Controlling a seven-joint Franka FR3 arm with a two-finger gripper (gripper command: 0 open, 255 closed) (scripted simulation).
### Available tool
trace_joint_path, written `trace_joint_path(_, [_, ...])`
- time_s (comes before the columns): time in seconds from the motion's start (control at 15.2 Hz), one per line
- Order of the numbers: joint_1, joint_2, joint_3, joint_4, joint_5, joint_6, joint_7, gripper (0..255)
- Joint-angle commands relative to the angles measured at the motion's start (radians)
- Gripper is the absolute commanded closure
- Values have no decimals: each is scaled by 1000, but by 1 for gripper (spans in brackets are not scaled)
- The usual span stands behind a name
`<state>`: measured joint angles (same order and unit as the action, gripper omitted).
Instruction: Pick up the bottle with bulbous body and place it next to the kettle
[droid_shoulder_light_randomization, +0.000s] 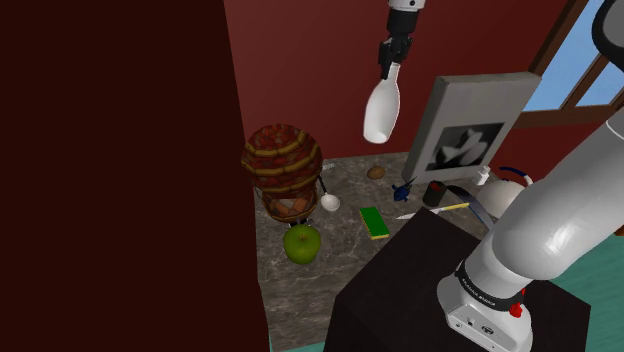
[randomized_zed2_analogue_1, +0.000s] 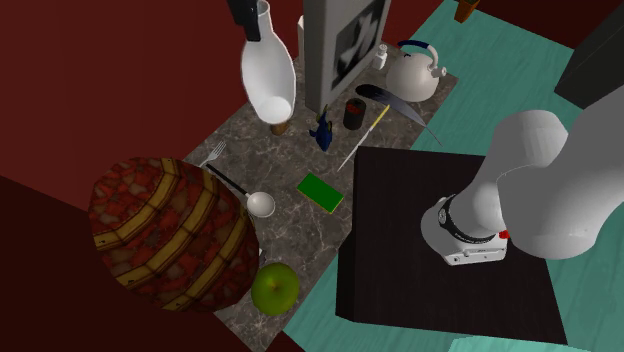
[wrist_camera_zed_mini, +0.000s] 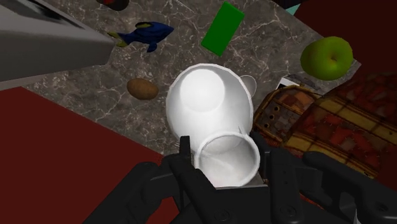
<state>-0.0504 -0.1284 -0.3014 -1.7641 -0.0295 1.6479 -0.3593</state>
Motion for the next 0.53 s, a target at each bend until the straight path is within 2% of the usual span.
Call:
trace_joint_path(0.0, [0,5,0,33,1,-29,-2,255])
trace_joint_path(0.07, [0,6,0,40,2,-34,-2,255])
trace_joint_path(0.46, [-45,-158,-41,-116,-57,-32,-74,255])
